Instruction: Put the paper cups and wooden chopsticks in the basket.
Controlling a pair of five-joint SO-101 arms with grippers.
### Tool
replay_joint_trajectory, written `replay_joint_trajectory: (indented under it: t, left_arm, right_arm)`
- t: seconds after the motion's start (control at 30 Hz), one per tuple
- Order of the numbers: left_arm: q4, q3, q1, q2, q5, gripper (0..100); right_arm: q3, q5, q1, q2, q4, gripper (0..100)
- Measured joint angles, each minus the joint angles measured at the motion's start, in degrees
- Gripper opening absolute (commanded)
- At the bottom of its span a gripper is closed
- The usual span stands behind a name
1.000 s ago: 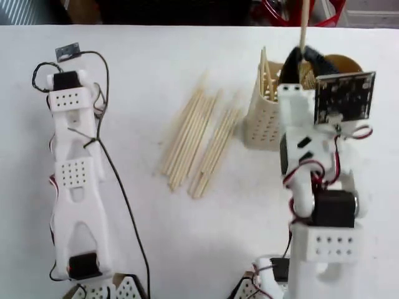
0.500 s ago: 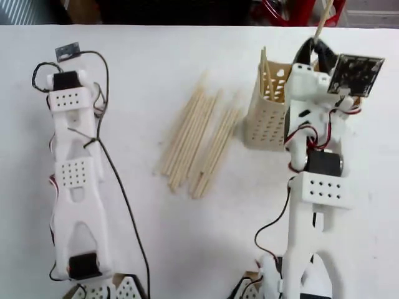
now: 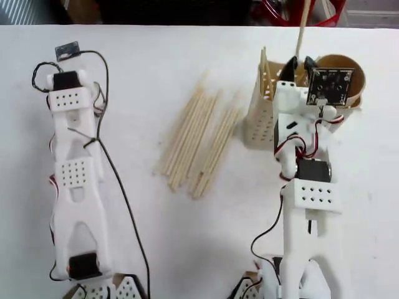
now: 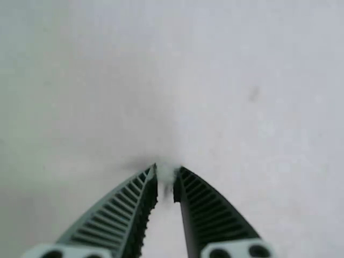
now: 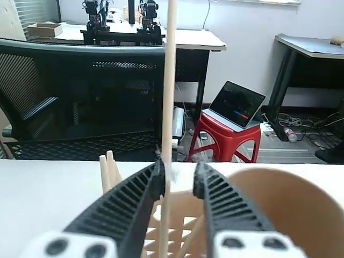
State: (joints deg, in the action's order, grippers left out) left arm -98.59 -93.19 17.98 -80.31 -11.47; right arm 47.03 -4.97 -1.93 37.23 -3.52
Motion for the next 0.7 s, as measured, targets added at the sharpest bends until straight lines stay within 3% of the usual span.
replay_joint_trajectory:
  t: [0.47,0.7]
  left_arm:
    - [0.0,0.0,0.0,0.0,0.0,8]
    - [0.26,0.0,0.0,0.0,0.0,8]
  right_arm:
    - [0.97,-0.18,-0.09,2.29,-1.41,13.0]
    - [0.79,-1.14,3.6,20.57,-23.56,12.9]
